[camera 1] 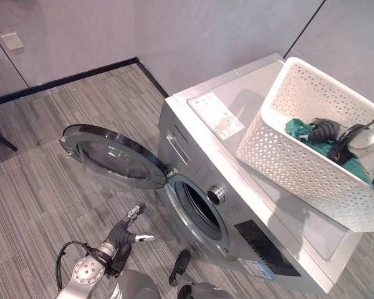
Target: Grab the laundry basket,head to the washer,open it,put in the laundry and shut it.
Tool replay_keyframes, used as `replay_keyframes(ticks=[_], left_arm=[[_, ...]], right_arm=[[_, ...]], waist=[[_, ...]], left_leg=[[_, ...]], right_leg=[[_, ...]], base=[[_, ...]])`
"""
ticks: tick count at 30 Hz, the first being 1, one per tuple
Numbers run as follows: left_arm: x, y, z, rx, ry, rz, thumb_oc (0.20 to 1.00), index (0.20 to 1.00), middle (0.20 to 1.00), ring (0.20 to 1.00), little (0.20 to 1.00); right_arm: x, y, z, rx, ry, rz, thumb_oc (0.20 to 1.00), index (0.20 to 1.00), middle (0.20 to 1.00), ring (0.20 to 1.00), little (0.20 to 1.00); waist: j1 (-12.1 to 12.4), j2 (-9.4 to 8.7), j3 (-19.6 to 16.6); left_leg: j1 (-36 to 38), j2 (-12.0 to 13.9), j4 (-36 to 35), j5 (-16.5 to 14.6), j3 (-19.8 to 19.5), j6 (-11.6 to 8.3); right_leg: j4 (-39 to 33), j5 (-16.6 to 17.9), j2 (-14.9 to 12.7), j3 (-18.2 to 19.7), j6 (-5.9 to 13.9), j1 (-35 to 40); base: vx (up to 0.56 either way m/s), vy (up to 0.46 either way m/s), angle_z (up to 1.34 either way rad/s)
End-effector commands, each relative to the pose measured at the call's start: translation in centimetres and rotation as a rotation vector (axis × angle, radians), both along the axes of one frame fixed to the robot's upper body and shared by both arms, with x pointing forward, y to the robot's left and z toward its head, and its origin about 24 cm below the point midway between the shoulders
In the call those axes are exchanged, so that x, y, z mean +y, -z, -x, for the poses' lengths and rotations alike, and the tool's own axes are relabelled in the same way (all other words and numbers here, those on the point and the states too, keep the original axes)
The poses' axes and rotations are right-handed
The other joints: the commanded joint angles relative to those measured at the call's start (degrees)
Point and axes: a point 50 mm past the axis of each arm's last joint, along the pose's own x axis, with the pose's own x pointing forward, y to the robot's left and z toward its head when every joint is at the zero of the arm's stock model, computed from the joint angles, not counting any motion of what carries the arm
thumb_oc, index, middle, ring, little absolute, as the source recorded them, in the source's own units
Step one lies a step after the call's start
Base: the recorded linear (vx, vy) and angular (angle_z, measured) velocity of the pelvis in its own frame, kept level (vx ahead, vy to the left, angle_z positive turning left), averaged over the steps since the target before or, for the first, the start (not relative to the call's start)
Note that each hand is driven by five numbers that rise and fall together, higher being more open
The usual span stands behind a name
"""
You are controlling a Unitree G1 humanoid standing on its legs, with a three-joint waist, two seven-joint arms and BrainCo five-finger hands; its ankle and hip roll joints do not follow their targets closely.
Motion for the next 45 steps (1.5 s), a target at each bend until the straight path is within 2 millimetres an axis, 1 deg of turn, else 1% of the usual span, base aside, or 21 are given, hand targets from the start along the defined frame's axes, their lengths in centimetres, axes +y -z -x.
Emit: replay_keyframes(ticks=[1, 2, 3, 4, 6, 7, 8, 9, 11, 12, 14, 15, 19, 27, 33, 36, 38, 42, 43, 44, 45], left_arm=[[-0.2, -2.7, -1.7, -0.152, 0.042, -0.026, 1.000, 1.000, 1.000, 1.000, 1.000], [0.0, -2.7, -1.8, -0.153, 0.040, -0.033, 1.000, 1.000, 1.000, 1.000, 1.000], [0.6, -2.8, -1.9, -0.166, 0.015, -0.057, 1.000, 1.000, 1.000, 1.000, 1.000], [0.6, -2.8, -1.9, -0.166, 0.017, -0.058, 1.000, 1.000, 1.000, 1.000, 1.000], [1.0, -2.9, -1.9, -0.174, 0.001, -0.070, 1.000, 1.000, 1.000, 1.000, 1.000], [1.6, -3.1, -2.0, -0.185, -0.019, -0.097, 1.000, 1.000, 1.000, 1.000, 1.000], [1.7, -3.1, -2.0, -0.188, -0.021, -0.105, 1.000, 1.000, 1.000, 1.000, 1.000], [2.0, -3.3, -2.1, -0.194, -0.025, -0.124, 1.000, 1.000, 1.000, 1.000, 1.000], [2.3, -3.5, -2.0, -0.202, -0.037, -0.140, 1.000, 1.000, 1.000, 1.000, 1.000], [2.6, -3.7, -2.1, -0.209, -0.038, -0.162, 1.000, 1.000, 1.000, 1.000, 1.000], [2.7, -3.8, -2.1, -0.213, -0.040, -0.174, 1.000, 1.000, 1.000, 1.000, 1.000], [2.8, -4.1, -2.2, -0.221, -0.037, -0.181, 1.000, 1.000, 1.000, 1.000, 1.000], [2.8, -4.4, -2.3, -0.233, -0.037, -0.196, 1.000, 1.000, 1.000, 1.000, 1.000], [2.5, -4.6, -2.8, -0.253, -0.026, -0.212, 1.000, 1.000, 1.000, 1.000, 1.000], [1.9, -5.0, -3.4, -0.277, 0.000, -0.208, 1.000, 1.000, 1.000, 1.000, 1.000], [1.1, -6.1, -4.2, -0.333, 0.039, -0.230, 1.000, 1.000, 1.000, 1.000, 1.000], [0.6, -7.8, -5.0, -0.415, 0.053, -0.234, 1.000, 1.000, 1.000, 1.000, 1.000], [-0.7, -11.9, -6.3, -0.626, 0.089, -0.291, 1.000, 1.000, 1.000, 1.000, 1.000], [-1.1, -13.2, -6.6, -0.693, 0.090, -0.317, 1.000, 1.000, 1.000, 1.000, 1.000], [-1.9, -15.6, -7.4, -0.809, 0.089, -0.350, 1.000, 1.000, 1.000, 1.000, 1.000], [-2.3, -17.1, -7.9, -0.887, 0.076, -0.345, 1.000, 1.000, 1.000, 1.000, 1.000]], right_arm=[[-0.5, -2.2, 0.2, -0.195, 0.032, -0.053, 0.200, 0.200, 0.200, 0.200, 0.200], [-1.1, -2.8, 0.5, -0.232, 0.053, -0.050, 0.200, 0.200, 0.200, 0.200, 0.200], [-2.6, -5.5, 1.6, -0.387, 0.106, -0.043, 0.200, 0.200, 0.200, 0.200, 0.200], [-2.7, -5.5, 1.7, -0.387, 0.108, -0.043, 0.200, 0.200, 0.200, 0.200, 0.200], [-3.4, -7.5, 2.6, -0.498, 0.136, -0.030, 0.200, 0.200, 0.200, 0.200, 0.200], [-4.2, -10.9, 4.1, -0.683, 0.185, -0.002, 0.200, 0.200, 0.200, 0.200, 0.200], [-4.5, -11.8, 4.5, -0.733, 0.205, 0.007, 0.200, 0.200, 0.200, 0.200, 0.200], [-5.0, -14.2, 5.5, -0.843, 0.251, 0.043, 0.200, 0.200, 0.200, 0.200, 0.200], [-4.9, -16.2, 6.1, -0.935, 0.277, 0.105, 0.200, 0.200, 0.200, 0.200, 0.200], [-5.2, -18.2, 7.0, -1.030, 0.341, 0.162, 0.200, 0.200, 0.200, 0.200, 0.200], [-5.3, -19.0, 7.3, -1.058, 0.362, 0.182, 0.200, 0.200, 0.200, 0.200, 0.200], [-5.4, -20.6, 7.6, -1.114, 0.413, 0.204, 0.200, 0.200, 0.200, 0.200, 0.200], [-5.8, -23.4, 8.7, -1.196, 0.513, 0.234, 0.200, 0.200, 0.200, 0.200, 0.200], [-6.2, -25.5, 9.9, -1.268, 0.623, 0.316, 0.200, 0.200, 0.200, 0.200, 0.200], [-6.0, -27.1, 10.7, -1.311, 0.643, 0.330, 0.200, 0.200, 0.200, 0.200, 0.200], [-5.2, -27.8, 10.7, -1.337, 0.620, 0.325, 0.200, 0.200, 0.200, 0.200, 0.200], [-5.2, -28.1, 10.8, -1.342, 0.625, 0.318, 0.200, 0.200, 0.200, 0.200, 0.200], [-4.7, -28.4, 10.4, -1.337, 0.617, 0.319, 0.200, 0.200, 0.200, 0.200, 0.200], [-4.5, -28.6, 10.3, -1.337, 0.614, 0.321, 0.200, 0.200, 0.200, 0.200, 0.200], [-4.1, -28.8, 9.9, -1.326, 0.606, 0.310, 0.200, 0.200, 0.200, 0.200, 0.200], [-4.0, -28.5, 9.5, -1.309, 0.607, 0.308, 0.200, 0.200, 0.200, 0.200, 0.200]], waist=[[-0.9, -2.58, 1.0], [-0.9, -2.76, 0.9], [-1.9, -2.93, -0.1], [-1.8, -2.98, -0.1], [-2.4, -3.20, -0.6], [-3.2, -3.48, -1.7], [-3.2, -3.67, -1.9], [-3.3, -4.01, -2.4], [-3.4, -4.21, -2.8], [-3.4, -4.72, -3.4], [-3.3, -4.91, -3.6], [-3.3, -5.26, -4.0], [-3.2, -6.08, -5.0], [-3.3, -6.92, -5.7], [-3.6, -7.55, -6.2], [-4.3, -7.39, -6.7], [-4.7, -7.67, -6.9], [-5.5, -7.14, -7.8], [-5.6, -7.28, -7.7], [-5.9, -7.14, -8.0], [-6.3, -7.00, -8.5]], left_leg=[[6.6, 2.5, 0.0, 7.0, 1.3, 1.87], [6.8, 2.6, -0.1, 6.8, 1.4, 1.89], [7.6, 2.7, -0.3, 5.9, 1.8, 1.90], [7.7, 2.7, -0.3, 5.9, 1.9, 1.90], [8.2, 2.9, -0.4, 5.3, 2.3, 2.01], [8.8, 2.9, -0.5, 4.6, 2.6, 2.04], [9.0, 2.9, -0.5, 4.4, 2.7, 2.06], [9.5, 2.9, -0.4, 4.1, 2.9, 2.07], [10.1, 2.9, -0.3, 3.7, 3.2, 2.16], [10.6, 2.9, -0.2, 3.4, 3.3, 2.26], [10.9, 2.8, -0.1, 3.2, 3.4, 2.31], [11.5, 2.9, 0.1, 3.0, 3.6, 2.44], [12.3, 3.0, 0.7, 2.6, 3.7, 2.52], [13.6, 2.9, 1.8, 1.5, 4.1, 2.88], [14.4, 2.5, 2.8, 0.7, 4.8, 3.21], [15.2, 2.1, 3.2, -0.3, 5.5, 3.51], [15.3, 1.5, 3.3, -0.6, 5.8, 3.76], [16.3, 1.2, 3.3, -2.0, 6.5, 4.07], [16.2, 0.7, 3.3, -1.9, 6.6, 4.18], [16.5, 0.5, 3.2, -2.7, 7.1, 4.42], [16.8, 0.6, 3.0, -3.3, 7.3, 4.49]], right_leg=[[0.0, -8.0, -4.9, 7.4, 5.51, 3.8], [0.0, -8.0, -4.9, 7.4, 5.54, 4.0], [0.0, -8.0, -4.8, 7.7, 5.67, 4.5], [0.0, -8.0, -4.8, 7.7, 5.68, 4.5], [0.0, -7.9, -4.8, 7.8, 5.70, 4.8], [0.0, -7.9, -4.7, 8.1, 5.81, 5.2], [0.0, -7.8, -4.7, 8.1, 5.83, 5.3], [0.0, -7.8, -4.6, 8.3, 5.89, 5.7], [0.0, -7.8, -4.6, 8.7, 5.91, 6.1], [0.0, -7.7, -4.6, 8.8, 5.94, 6.4], [0.0, -7.7, -4.6, 8.9, 5.97, 6.7], [0.0, -7.7, -4.6, 9.2, 6.02, 7.1], [0.0, -7.8, -4.4, 9.7, 6.08, 8.1], [0.0, -7.7, -4.4, 10.5, 6.36, 9.2], [0.0, -7.4, -4.8, 11.1, 6.58, 9.7], [0.0, -7.3, -5.1, 11.7, 6.75, 10.2], [0.0, -6.8, -5.5, 11.9, 6.79, 10.1], [0.0, -7.0, -5.7, 12.4, 7.14, 10.3], [0.0, -6.5, -6.2, 12.5, 7.19, 10.1], [0.0, -6.4, -6.4, 12.7, 7.31, 10.1], [0.0, -6.7, -6.3, 12.8, 7.43, 10.4]], base=[[0.02, 0.021, -0.04], [0.03, 0.033, -0.04], [0.00, 0.000, 0.00], [0.03, 0.022, -0.04], [0.02, 0.013, -0.05], [0.02, 0.018, -0.08], [0.02, 0.030, -0.10], [0.01, 0.018, -0.14], [0.02, 0.024, -0.15], [0.02, 0.030, -0.12], [0.01, 0.012, -0.03], [0.00, 0.000, 0.00], [0.01, 0.008, 0.01], [0.00, 0.000, 0.00], [0.01, 0.033, -0.10], [0.00, 0.045, -0.05], [-0.03, 0.039, -0.07], [-0.03, 0.045, -0.11], [-0.04, 0.048, -0.05], [-0.05, 0.051, -0.03], [-0.03, 0.034, -0.05]])
